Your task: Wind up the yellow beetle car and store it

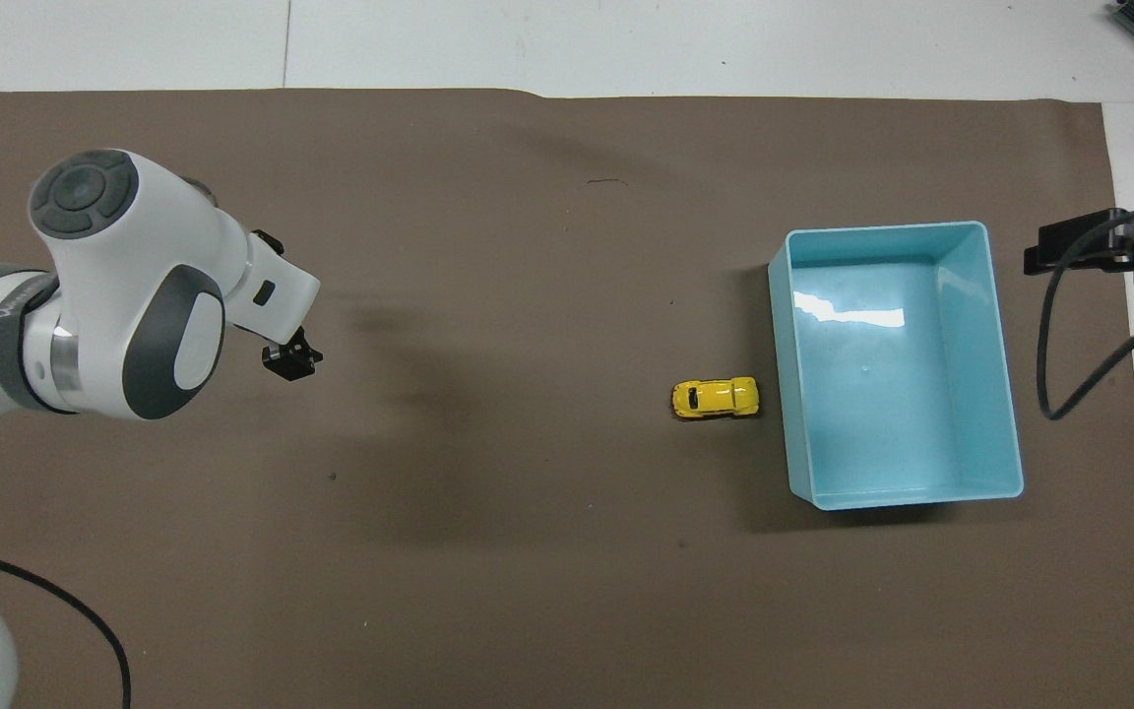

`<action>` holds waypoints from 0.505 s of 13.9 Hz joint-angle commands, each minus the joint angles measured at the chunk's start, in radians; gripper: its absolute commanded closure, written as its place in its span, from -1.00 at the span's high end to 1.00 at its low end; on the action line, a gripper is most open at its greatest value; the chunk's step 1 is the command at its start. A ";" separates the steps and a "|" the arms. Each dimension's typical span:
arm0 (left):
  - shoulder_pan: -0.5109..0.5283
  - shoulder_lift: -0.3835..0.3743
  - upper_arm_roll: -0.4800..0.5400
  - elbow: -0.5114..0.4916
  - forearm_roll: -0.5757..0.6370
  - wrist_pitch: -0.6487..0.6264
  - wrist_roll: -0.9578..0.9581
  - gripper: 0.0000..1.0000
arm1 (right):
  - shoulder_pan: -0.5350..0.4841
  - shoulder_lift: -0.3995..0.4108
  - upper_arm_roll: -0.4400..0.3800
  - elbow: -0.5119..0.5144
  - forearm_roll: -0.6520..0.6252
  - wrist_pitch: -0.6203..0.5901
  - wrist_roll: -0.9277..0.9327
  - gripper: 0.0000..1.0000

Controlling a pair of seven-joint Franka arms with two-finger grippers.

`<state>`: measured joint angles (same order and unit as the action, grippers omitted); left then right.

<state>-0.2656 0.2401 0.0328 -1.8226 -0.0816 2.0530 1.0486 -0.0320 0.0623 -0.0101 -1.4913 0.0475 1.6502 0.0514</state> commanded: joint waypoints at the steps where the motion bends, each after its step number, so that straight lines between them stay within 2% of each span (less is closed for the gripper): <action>1: 0.011 -0.062 0.033 0.006 0.016 -0.034 -0.219 1.00 | -0.005 -0.007 0.004 0.002 -0.003 -0.012 -0.012 1.00; 4: 0.026 -0.076 0.056 0.081 0.016 -0.102 -0.416 1.00 | -0.005 -0.007 0.004 0.002 -0.003 -0.012 -0.012 1.00; 7: 0.026 -0.099 0.090 0.123 0.016 -0.117 -0.658 1.00 | -0.005 -0.007 0.004 0.002 -0.003 -0.013 -0.013 1.00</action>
<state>-0.2472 0.1548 0.1144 -1.7323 -0.0810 1.9685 0.5294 -0.0320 0.0623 -0.0101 -1.4913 0.0475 1.6502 0.0514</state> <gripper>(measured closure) 0.000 0.000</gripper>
